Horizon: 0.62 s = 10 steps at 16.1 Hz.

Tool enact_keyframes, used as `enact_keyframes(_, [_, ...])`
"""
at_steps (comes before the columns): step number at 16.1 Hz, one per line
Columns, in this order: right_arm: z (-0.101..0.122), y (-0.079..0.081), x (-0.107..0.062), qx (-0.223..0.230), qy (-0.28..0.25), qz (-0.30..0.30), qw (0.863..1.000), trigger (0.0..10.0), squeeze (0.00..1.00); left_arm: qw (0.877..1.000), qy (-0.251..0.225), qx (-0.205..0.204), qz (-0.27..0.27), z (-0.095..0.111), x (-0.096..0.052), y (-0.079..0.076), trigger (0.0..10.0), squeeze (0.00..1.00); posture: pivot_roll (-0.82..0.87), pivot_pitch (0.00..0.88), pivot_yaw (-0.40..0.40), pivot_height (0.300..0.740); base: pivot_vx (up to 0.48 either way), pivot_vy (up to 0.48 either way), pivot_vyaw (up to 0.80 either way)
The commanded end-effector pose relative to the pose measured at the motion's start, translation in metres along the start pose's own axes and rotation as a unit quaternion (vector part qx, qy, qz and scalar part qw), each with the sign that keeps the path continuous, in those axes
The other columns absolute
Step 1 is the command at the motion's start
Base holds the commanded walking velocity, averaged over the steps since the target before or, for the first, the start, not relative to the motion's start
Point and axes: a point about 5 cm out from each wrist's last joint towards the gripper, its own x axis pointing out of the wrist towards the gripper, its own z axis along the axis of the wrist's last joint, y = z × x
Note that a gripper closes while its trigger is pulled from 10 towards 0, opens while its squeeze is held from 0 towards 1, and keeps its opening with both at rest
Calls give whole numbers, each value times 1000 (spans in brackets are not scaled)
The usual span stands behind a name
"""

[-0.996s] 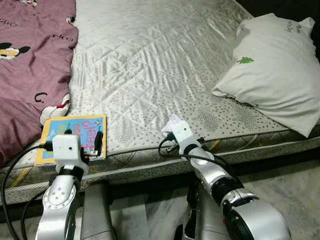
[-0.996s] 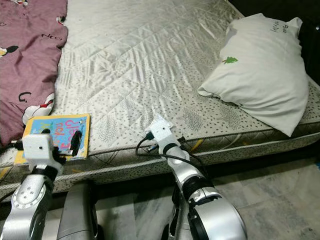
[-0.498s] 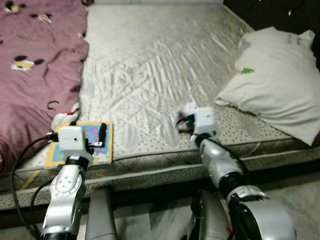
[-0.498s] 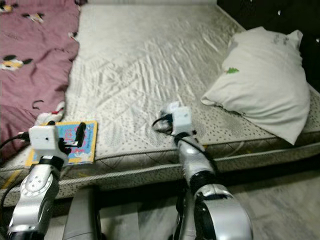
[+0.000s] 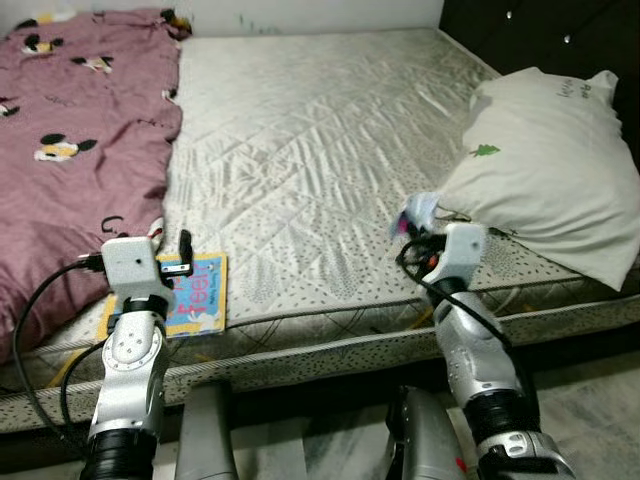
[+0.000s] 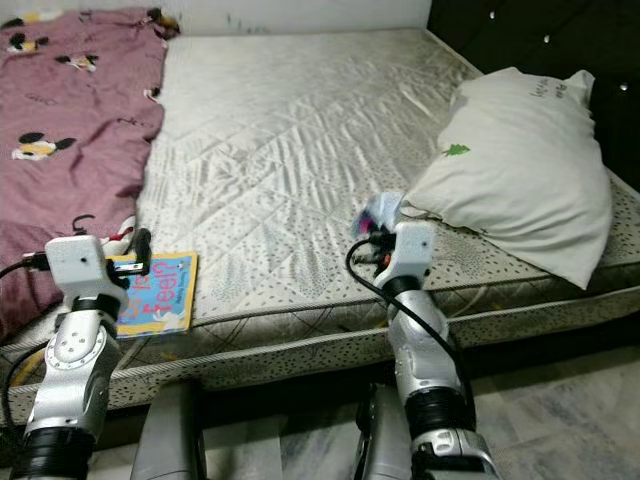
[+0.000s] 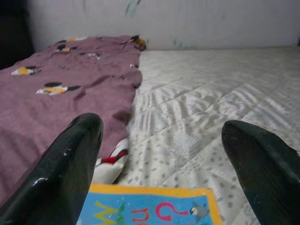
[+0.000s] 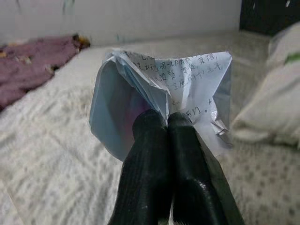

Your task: Clean up the room

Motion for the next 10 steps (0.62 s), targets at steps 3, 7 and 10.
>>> enact_keyframes(3, [32,6,7,19,-50,-2,999,10000,0,999,-31,-1,-14,9,8,-2,10000,0,-39,0,-21,525,0,0,0])
enact_keyframes(7, [46,14,11,29,-65,2,997,10000,0,999,-34,-10,-11,7,2,-1,10000,0,-38,0,-35,567,0,0,0])
enact_keyframes(10, [45,12,8,25,-54,-2,998,10000,0,999,-31,-8,-30,5,-2,-1,10000,0,-33,0,-25,595,0,0,0])
